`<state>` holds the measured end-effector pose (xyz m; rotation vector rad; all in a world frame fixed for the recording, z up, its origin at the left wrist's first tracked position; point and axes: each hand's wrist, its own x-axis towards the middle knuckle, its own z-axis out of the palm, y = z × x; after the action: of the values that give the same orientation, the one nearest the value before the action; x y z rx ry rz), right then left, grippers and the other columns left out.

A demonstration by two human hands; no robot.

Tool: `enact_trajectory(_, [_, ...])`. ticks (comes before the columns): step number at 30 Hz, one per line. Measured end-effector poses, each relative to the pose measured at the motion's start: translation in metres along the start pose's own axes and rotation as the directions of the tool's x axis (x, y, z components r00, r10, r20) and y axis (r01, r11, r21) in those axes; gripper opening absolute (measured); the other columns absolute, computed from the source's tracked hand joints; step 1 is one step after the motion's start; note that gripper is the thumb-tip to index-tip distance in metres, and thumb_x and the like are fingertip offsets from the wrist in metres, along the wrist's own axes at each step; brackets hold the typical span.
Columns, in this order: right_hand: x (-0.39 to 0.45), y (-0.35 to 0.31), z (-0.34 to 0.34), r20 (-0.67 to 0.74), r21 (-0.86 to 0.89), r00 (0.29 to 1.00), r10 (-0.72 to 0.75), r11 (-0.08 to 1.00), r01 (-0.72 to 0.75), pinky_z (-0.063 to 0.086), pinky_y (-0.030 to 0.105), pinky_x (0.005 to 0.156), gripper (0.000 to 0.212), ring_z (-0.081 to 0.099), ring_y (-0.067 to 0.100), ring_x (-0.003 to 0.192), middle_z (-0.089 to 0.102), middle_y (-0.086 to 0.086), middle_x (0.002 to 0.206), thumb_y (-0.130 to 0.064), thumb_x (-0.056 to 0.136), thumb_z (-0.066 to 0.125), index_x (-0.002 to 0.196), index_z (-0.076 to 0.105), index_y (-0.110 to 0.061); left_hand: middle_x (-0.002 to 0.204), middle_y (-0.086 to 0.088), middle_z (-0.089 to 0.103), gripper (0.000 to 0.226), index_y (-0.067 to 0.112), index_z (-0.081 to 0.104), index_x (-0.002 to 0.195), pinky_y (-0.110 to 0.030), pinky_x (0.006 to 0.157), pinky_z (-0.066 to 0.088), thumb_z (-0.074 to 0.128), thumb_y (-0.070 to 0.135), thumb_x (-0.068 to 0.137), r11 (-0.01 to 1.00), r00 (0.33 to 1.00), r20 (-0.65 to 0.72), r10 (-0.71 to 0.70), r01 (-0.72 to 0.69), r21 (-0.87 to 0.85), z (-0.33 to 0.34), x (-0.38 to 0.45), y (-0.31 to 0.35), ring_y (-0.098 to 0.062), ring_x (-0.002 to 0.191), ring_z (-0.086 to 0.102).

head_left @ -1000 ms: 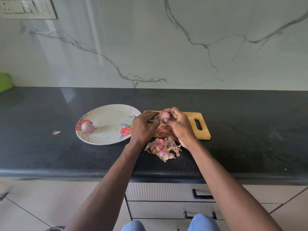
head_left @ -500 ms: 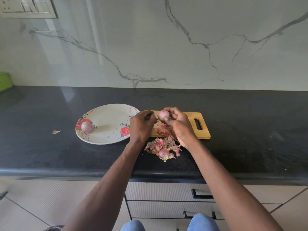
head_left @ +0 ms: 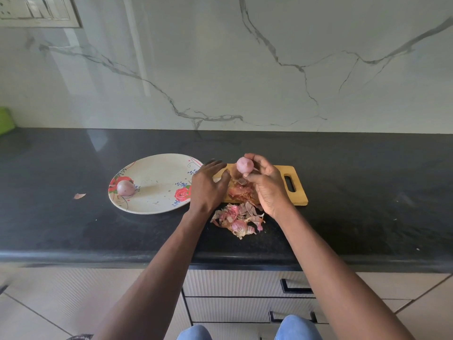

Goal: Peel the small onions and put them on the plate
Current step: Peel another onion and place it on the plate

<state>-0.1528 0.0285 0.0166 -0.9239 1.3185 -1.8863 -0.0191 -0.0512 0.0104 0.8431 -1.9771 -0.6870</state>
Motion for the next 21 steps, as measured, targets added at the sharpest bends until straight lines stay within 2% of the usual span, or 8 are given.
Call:
enact_trajectory(2, [0.001, 0.004, 0.001, -0.015, -0.116, 0.998, -0.062, 0.991, 0.060, 0.060, 0.039, 0.085, 0.044, 0.069, 0.023, 0.109, 0.072, 0.007, 0.115, 0.014, 0.082, 0.066, 0.103, 0.073, -0.024, 0.124, -0.009, 0.071, 0.049, 0.009, 0.071, 0.124, -0.026, 0.095, 0.054, 0.063, 0.042, 0.089, 0.993, 1.000, 0.026, -0.017, 0.020, -0.115, -0.002, -0.002, 0.002, -0.014, 0.111, 0.067])
enact_trajectory(4, [0.001, 0.007, 0.003, -0.001, -0.197, 0.993, -0.114, 0.974, 0.111, 0.059, 0.035, 0.088, 0.038, 0.069, 0.020, 0.109, 0.071, 0.006, 0.116, 0.009, 0.084, 0.070, 0.102, 0.073, -0.024, 0.118, -0.011, 0.073, 0.045, 0.008, 0.068, 0.128, -0.010, 0.080, 0.053, 0.070, 0.035, 0.092, 0.992, 0.998, 0.066, -0.005, 0.013, -0.126, -0.002, -0.004, 0.003, -0.007, 0.098, 0.069])
enact_trajectory(5, [0.001, 0.008, 0.004, 0.011, -0.239, 0.991, -0.134, 0.962, 0.133, 0.058, 0.032, 0.088, 0.036, 0.069, 0.017, 0.108, 0.071, 0.006, 0.117, 0.008, 0.084, 0.072, 0.103, 0.073, -0.023, 0.115, -0.011, 0.074, 0.041, 0.008, 0.068, 0.129, -0.006, 0.077, 0.051, 0.070, 0.027, 0.093, 0.994, 0.997, 0.070, 0.006, 0.002, -0.113, -0.001, -0.004, 0.003, -0.005, 0.095, 0.069])
enact_trajectory(8, [0.002, 0.012, 0.004, 0.056, -0.357, 0.982, -0.178, 0.915, 0.186, 0.058, 0.033, 0.090, 0.034, 0.070, 0.013, 0.106, 0.071, 0.003, 0.115, 0.001, 0.086, 0.074, 0.107, 0.069, -0.024, 0.111, -0.011, 0.075, 0.036, 0.008, 0.068, 0.128, -0.004, 0.076, 0.050, 0.070, 0.016, 0.093, 0.991, 0.997, 0.063, 0.034, -0.026, -0.130, -0.001, -0.005, 0.004, 0.005, 0.091, 0.067])
enact_trajectory(11, [0.001, 0.013, 0.004, 0.063, -0.395, 0.979, -0.196, 0.896, 0.204, 0.060, 0.035, 0.088, 0.032, 0.071, 0.011, 0.102, 0.071, 0.002, 0.113, -0.001, 0.086, 0.074, 0.109, 0.069, -0.022, 0.109, -0.008, 0.075, 0.035, 0.007, 0.069, 0.127, -0.003, 0.076, 0.048, 0.070, 0.012, 0.093, 0.984, 0.996, 0.061, 0.057, -0.046, -0.170, -0.002, -0.007, 0.004, 0.020, 0.085, 0.062])
enact_trajectory(14, [0.000, 0.013, 0.005, 0.055, -0.441, 0.975, -0.217, 0.870, 0.219, 0.061, 0.034, 0.085, 0.032, 0.071, 0.009, 0.100, 0.071, 0.002, 0.112, 0.000, 0.087, 0.074, 0.112, 0.069, -0.019, 0.107, -0.005, 0.076, 0.032, 0.008, 0.071, 0.124, -0.005, 0.078, 0.050, 0.071, 0.013, 0.092, 0.986, 0.998, 0.049, 0.050, -0.041, -0.159, -0.001, -0.008, 0.004, 0.021, 0.083, 0.062])
enact_trajectory(18, [0.000, 0.017, 0.005, 0.058, -0.466, 0.974, -0.219, 0.857, 0.220, 0.063, 0.036, 0.080, 0.033, 0.072, 0.010, 0.098, 0.072, 0.002, 0.112, -0.002, 0.086, 0.076, 0.113, 0.069, -0.019, 0.100, -0.001, 0.078, 0.023, 0.012, 0.075, 0.116, -0.027, 0.084, 0.059, 0.069, 0.019, 0.095, 0.988, 0.998, 0.014, 0.055, -0.053, -0.146, -0.001, -0.007, 0.003, 0.002, 0.088, 0.070])
enact_trajectory(21, [-0.001, 0.014, 0.006, 0.062, -0.460, 0.977, -0.202, 0.863, 0.208, 0.062, 0.032, 0.079, 0.031, 0.071, 0.006, 0.096, 0.071, -0.003, 0.110, -0.003, 0.087, 0.075, 0.113, 0.068, -0.018, 0.098, 0.000, 0.078, 0.022, 0.013, 0.076, 0.113, -0.034, 0.083, 0.060, 0.069, 0.024, 0.095, 0.988, 0.999, 0.020, 0.027, -0.024, -0.156, 0.000, -0.006, 0.002, -0.004, 0.089, 0.072])
